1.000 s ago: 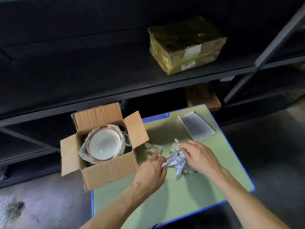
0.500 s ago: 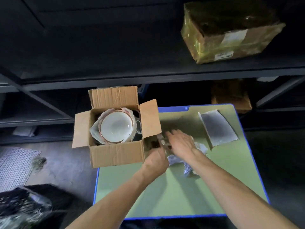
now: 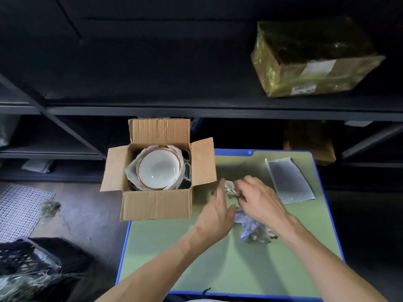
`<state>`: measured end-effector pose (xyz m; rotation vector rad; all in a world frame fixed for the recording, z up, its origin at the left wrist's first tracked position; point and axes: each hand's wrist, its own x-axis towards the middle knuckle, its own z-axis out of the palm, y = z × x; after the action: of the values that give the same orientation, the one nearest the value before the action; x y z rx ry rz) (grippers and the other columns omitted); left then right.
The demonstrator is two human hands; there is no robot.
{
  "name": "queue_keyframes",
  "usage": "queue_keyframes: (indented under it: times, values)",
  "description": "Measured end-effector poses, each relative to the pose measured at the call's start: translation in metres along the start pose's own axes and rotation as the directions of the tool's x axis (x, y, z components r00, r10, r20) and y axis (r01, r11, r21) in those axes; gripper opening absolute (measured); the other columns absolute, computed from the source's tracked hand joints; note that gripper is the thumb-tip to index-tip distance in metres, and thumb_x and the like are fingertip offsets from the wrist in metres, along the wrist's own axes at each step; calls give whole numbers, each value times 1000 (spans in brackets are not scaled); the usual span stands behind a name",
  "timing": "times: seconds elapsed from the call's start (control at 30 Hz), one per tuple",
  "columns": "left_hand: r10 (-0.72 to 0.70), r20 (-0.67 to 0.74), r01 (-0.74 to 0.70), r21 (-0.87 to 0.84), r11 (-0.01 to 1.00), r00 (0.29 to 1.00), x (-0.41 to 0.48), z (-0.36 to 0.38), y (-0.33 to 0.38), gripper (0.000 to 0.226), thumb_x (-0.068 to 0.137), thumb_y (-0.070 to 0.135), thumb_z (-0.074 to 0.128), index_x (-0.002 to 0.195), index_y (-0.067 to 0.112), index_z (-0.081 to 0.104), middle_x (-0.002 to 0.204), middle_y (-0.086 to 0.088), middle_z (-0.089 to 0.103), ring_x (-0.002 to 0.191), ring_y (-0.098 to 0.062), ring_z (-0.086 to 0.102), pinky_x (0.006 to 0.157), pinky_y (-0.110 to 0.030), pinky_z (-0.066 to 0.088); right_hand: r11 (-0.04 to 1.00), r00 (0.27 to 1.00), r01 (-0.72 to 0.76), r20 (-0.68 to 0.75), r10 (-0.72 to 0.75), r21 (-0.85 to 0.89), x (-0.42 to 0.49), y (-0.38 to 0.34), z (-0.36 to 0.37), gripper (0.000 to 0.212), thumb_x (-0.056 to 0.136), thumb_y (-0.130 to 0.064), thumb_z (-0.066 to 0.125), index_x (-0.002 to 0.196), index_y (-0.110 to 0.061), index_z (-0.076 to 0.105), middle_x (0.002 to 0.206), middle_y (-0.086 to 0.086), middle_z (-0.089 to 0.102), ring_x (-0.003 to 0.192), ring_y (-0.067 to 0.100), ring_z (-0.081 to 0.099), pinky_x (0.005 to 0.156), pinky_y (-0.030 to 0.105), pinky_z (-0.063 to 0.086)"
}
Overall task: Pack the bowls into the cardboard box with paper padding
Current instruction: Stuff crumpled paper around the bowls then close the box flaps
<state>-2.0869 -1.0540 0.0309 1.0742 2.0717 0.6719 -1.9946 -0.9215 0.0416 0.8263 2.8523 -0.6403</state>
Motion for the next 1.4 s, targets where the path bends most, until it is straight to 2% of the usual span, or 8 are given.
queue_keyframes:
  times: [0.17, 0.27, 0.57, 0.7, 0.8, 0.9, 1.1, 1.4]
  values:
    - [108, -89, -128, -261, 957, 990, -16, -11, 30, 28, 102, 47, 41, 126, 31, 40, 103, 7, 65, 90, -16, 62, 86, -37, 49, 991, 999, 9, -47, -2, 133, -27, 2, -39, 33, 90, -13, 61, 117, -32, 59, 107, -14, 52, 104, 8, 48, 76, 26, 39]
    - [29, -91, -61, -366, 928, 995, -29, -30, 46, 34, 97, 62, 40, 106, 28, 44, 79, -1, 69, 68, -18, 67, 73, -46, 55, 979, 995, 81, -69, -69, 185, -32, -8, -56, 37, 87, -9, 65, 115, -33, 62, 106, -19, 50, 102, 1, 49, 79, 29, 48]
    - [-102, -354, -121, -556, 822, 930, -43, -103, 29, 9, 100, 21, 54, 92, 17, 53, 67, -5, 62, 59, -21, 64, 49, -38, 53, 945, 956, 260, -191, -222, 199, -2, -75, -70, 37, 87, -21, 68, 122, -31, 63, 126, -16, 47, 112, 6, 50, 89, 26, 46]
    - [-76, -453, -154, -450, 880, 888, -47, -131, -4, 8, 99, 25, 54, 92, 27, 55, 75, 5, 65, 68, -19, 66, 64, -47, 55, 939, 936, 315, -211, -283, 136, 23, -116, -64, 35, 90, -21, 66, 124, -29, 63, 119, -12, 65, 109, 15, 59, 85, 36, 51]
    - [-66, -489, -111, -325, 939, 870, -46, -154, -33, 5, 100, 34, 53, 96, 32, 55, 91, 23, 64, 77, -4, 62, 71, -33, 55, 943, 933, 327, -178, -312, 63, 48, -138, -51, 31, 93, -25, 63, 123, -30, 62, 113, -11, 67, 106, 15, 53, 78, 38, 50]
    - [-67, -509, -17, -159, 987, 858, -42, -174, -65, 15, 102, 38, 49, 108, 28, 58, 103, 16, 63, 87, -5, 58, 71, -15, 45, 947, 945, 313, -126, -303, 69, 77, -147, -38, 31, 95, -20, 59, 125, -25, 61, 121, -9, 65, 107, 16, 48, 84, 37, 47]
    - [-48, -552, 199, 216, 956, 832, -15, -190, -118, 21, 97, 30, 49, 108, 17, 62, 105, 6, 43, 102, -17, 48, 68, -26, 40, 944, 938, 331, -113, -329, -1, 113, -165, -31, 28, 95, -11, 57, 122, -16, 64, 120, -4, 54, 105, 18, 55, 78, 29, 44]
    - [-43, -499, 127, 135, 983, 865, -5, -185, -137, 32, 98, 32, 36, 105, 22, 65, 100, 10, 29, 86, -8, 37, 67, -19, 34, 908, 893, 368, -196, -405, -202, 147, -196, -25, 33, 87, -2, 59, 109, -25, 69, 105, -12, 66, 101, 17, 48, 70, 34, 50]
